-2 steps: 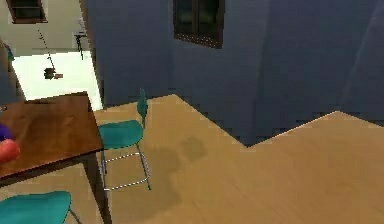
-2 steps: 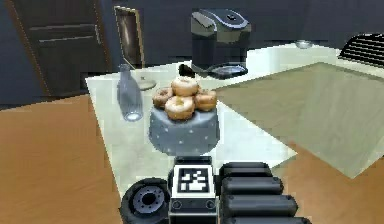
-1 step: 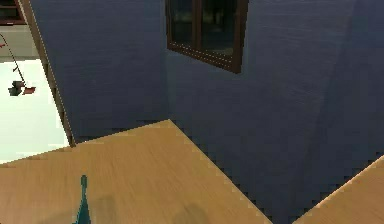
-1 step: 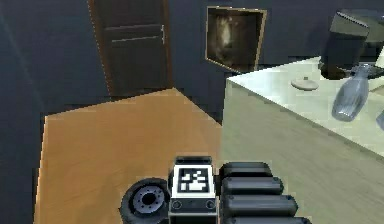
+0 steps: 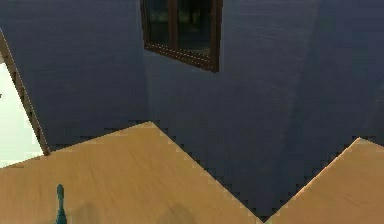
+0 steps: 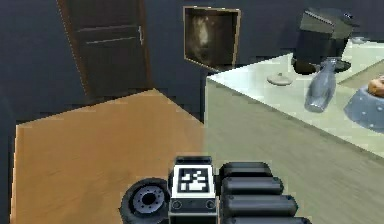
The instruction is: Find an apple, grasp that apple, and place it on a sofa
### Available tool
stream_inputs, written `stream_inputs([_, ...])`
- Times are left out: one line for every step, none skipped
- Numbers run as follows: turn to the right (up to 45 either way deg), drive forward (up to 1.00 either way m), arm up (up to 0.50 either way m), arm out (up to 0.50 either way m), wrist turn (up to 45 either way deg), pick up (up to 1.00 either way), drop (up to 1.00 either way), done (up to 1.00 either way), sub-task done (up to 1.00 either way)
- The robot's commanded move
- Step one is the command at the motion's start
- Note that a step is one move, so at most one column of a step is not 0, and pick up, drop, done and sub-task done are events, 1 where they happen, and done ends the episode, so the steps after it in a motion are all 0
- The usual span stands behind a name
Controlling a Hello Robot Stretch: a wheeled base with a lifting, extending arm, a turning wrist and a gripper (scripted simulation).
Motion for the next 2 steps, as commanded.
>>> stream_inputs([0.0,0.45,0.0,0.0,0.0,0.0,0.0,0.0,0.0])
stream_inputs([0.0,0.6,0.0,0.0,0.0,0.0,0.0,0.0,0.0])
